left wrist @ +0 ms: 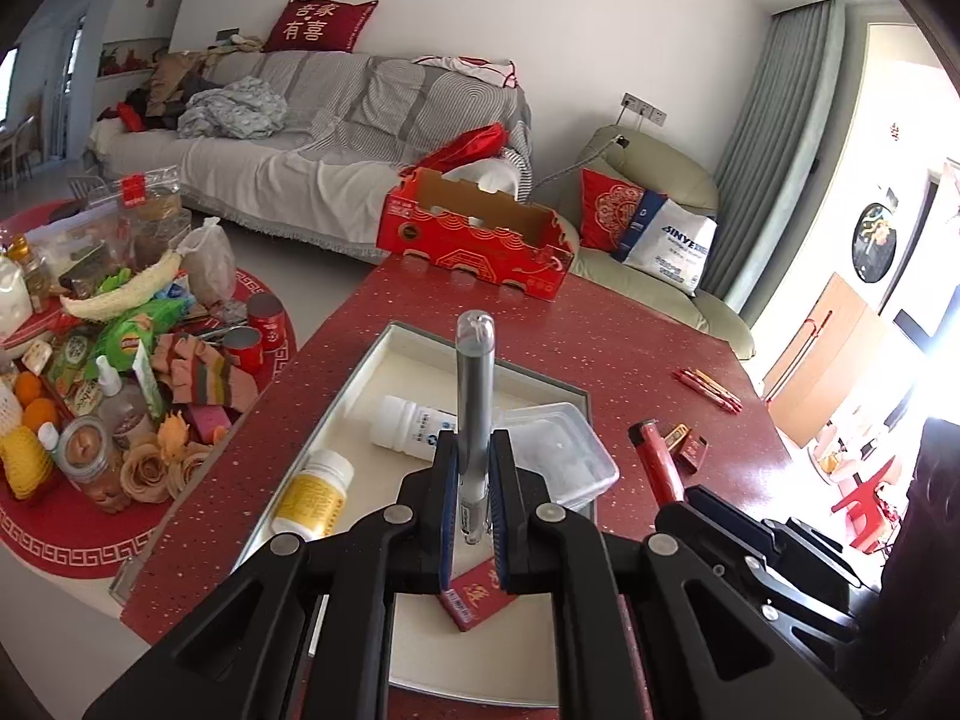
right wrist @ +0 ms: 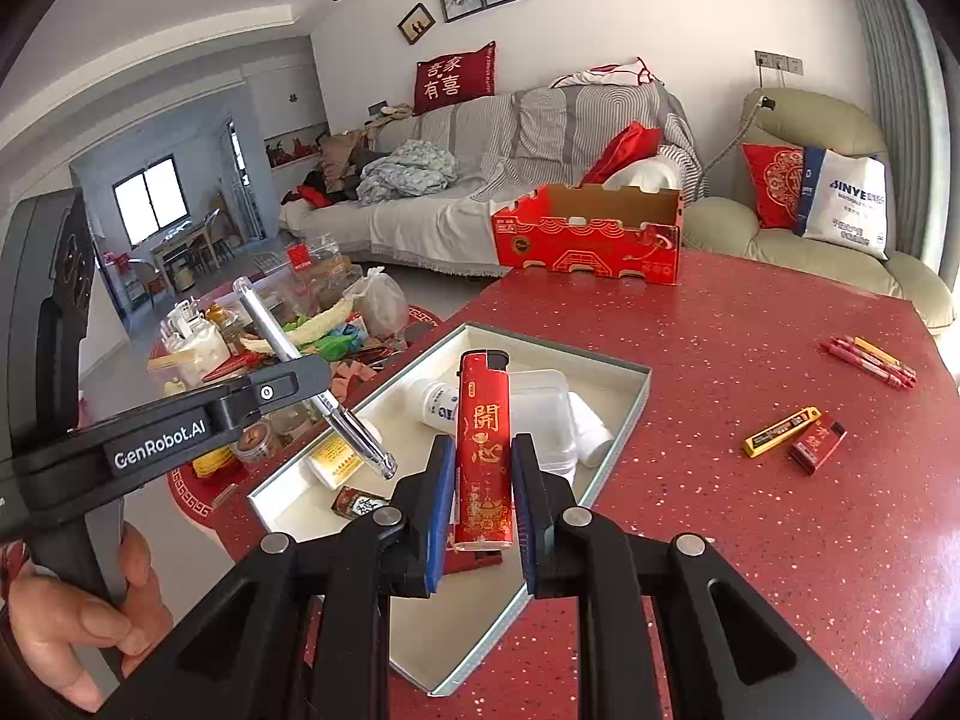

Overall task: Organize rigid objects
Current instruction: 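Lower the pen and lighter into the tray and open both tools, then move both open tools back over the yellow blade pack and red box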

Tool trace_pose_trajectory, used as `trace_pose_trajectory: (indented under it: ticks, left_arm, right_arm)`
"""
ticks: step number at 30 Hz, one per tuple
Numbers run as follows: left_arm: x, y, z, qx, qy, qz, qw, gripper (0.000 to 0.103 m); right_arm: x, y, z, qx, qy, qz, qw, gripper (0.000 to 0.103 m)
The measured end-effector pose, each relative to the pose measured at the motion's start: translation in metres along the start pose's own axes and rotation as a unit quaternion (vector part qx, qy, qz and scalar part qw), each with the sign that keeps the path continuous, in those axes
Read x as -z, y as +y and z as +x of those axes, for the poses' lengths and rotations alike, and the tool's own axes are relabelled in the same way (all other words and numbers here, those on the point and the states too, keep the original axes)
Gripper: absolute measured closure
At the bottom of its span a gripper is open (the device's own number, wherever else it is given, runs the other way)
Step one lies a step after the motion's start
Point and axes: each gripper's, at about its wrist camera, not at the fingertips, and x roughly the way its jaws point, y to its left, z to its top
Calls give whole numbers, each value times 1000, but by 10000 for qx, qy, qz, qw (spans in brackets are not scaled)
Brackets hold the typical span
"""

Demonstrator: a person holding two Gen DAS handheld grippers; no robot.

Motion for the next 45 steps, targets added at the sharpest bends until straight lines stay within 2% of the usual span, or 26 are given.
trace_pose_trajectory:
  ticks: [7,17,26,28,29,30,34,39,42,45]
  left_arm:
    - [9,6,11,-284,201,183,9992,93]
    - [22,2,28,-861,437,658,9932,93]
    - [23,11,41,-1034,644,724,9899,91]
    - [23,14,43,-1054,716,690,9894,71]
    - [24,15,42,-1025,685,668,9901,50]
    - [24,16,40,-1035,628,669,9904,41]
    - [23,11,35,-893,536,698,9921,40]
    - [29,-17,33,-584,522,874,9931,40]
    - [33,-50,31,-251,492,1124,9921,40]
    - [38,-93,38,127,614,1463,9873,40]
  right_arm:
    - [4,21,17,-160,168,-212,9995,83]
    - [13,26,42,-106,512,-314,9981,83]
    - [14,25,55,-103,718,-266,9970,83]
    - [13,22,53,-131,681,-213,9974,83]
    - [13,21,51,-76,639,-213,9977,83]
    - [12,19,48,-39,610,-196,9979,83]
    - [17,-5,33,37,411,158,9990,83]
    - [36,-62,16,575,457,572,9957,83]
    - [43,-113,6,1025,545,1097,9872,83]
    - [50,-159,2,1461,711,1549,9745,83]
